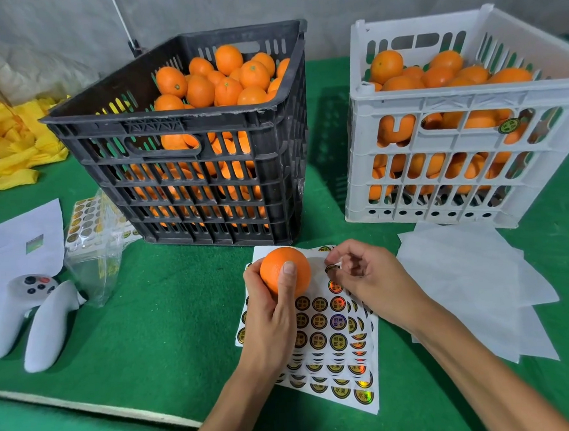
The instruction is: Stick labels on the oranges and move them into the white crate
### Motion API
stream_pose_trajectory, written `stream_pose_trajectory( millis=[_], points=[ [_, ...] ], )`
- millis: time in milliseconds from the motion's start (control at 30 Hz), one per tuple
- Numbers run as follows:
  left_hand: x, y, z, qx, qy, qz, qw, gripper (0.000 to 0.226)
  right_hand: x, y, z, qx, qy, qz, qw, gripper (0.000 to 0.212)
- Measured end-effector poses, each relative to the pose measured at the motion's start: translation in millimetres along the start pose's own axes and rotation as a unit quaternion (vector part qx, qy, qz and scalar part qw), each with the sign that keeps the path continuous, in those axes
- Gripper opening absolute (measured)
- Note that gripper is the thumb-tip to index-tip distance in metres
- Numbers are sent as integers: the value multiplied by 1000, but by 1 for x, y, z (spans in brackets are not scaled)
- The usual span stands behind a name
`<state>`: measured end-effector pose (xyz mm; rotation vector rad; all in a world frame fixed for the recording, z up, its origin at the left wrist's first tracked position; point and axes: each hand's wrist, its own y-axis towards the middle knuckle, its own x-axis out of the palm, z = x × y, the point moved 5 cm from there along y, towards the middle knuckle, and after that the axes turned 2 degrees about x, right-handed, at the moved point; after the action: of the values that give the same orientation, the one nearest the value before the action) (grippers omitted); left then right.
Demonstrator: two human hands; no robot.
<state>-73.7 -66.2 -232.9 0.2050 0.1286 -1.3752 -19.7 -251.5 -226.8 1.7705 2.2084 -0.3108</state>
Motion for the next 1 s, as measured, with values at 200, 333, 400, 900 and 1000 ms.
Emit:
stream_pose_trajectory(
  millis=[200,333,400,900,1000],
  points=[
    [0,-1,1,3,-7,-5,1000,51,-2,-2,-4,-18,6,-4,1000,21],
    [0,0,1,-2,-17,-6,1000,43,-12,-2,-13,-63,-49,3,997,17],
    [0,1,1,-5,-21,-7,1000,46,-20,0,-18,-70,-56,18,996,12],
    [1,-1,-3,19,-42,-27,999,50,35,-12,-39,-6,197,-33,980,7],
    [1,1,-6,16,-42,-38,998,58,36,-16,-41,-28,143,13,989,11]
  ],
)
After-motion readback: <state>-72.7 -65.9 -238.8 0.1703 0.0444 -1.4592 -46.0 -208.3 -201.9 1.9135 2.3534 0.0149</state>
